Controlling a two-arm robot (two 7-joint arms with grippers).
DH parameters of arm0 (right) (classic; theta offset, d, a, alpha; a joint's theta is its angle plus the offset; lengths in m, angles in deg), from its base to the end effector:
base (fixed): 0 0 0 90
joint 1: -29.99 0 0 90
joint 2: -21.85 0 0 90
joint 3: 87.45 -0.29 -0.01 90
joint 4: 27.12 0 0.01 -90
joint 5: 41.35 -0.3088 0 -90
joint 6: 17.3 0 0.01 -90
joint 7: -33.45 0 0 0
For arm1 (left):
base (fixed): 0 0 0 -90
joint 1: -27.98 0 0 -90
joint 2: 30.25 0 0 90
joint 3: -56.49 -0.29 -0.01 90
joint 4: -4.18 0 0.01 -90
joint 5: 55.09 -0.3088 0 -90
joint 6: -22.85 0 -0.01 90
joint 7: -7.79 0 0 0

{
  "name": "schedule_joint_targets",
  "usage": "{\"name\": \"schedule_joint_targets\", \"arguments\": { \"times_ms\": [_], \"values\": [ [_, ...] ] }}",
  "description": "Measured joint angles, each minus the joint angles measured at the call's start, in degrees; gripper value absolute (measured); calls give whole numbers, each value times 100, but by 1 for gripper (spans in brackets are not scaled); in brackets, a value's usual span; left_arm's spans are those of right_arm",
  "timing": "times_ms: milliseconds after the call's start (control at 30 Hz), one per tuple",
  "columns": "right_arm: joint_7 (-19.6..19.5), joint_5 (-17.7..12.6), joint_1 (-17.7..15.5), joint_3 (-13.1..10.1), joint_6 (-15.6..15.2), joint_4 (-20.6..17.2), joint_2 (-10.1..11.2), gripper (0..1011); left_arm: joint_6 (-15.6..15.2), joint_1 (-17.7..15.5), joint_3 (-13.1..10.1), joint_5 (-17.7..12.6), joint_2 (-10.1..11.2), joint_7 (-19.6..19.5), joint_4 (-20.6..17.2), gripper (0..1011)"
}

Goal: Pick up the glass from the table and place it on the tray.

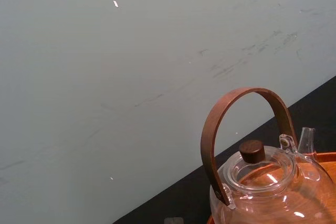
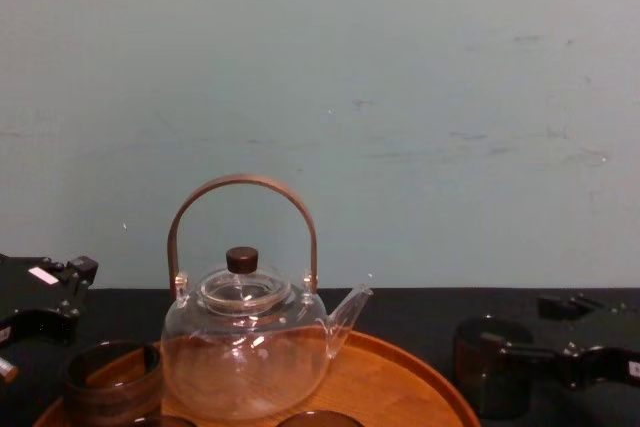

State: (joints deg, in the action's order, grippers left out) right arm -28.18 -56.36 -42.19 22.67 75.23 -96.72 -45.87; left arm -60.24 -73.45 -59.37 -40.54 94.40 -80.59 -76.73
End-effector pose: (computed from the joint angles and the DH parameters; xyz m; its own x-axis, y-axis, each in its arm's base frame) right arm 0.4014 -0.0584 -0.3114 0.6368 -0.7611 0.1235 0.7677 0.6110 -0.1931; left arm 0.3581 0.0827 -0.3022 0.2923 0.8803 0.3737 -0.9552 0.2874 0.0701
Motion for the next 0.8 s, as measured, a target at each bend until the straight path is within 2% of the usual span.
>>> {"name": "schedule_joint_targets", "arguments": {
  "times_ms": [367, 800],
  "values": [
    [157, -239, 90, 60, -247, 225, -13, 1002, 0, 0, 0, 0, 0, 0, 0, 0],
    [131, -303, 117, 99, -225, 270, 7, 1002, 0, 0, 0, 0, 0, 0, 0, 0]
  ]
}}
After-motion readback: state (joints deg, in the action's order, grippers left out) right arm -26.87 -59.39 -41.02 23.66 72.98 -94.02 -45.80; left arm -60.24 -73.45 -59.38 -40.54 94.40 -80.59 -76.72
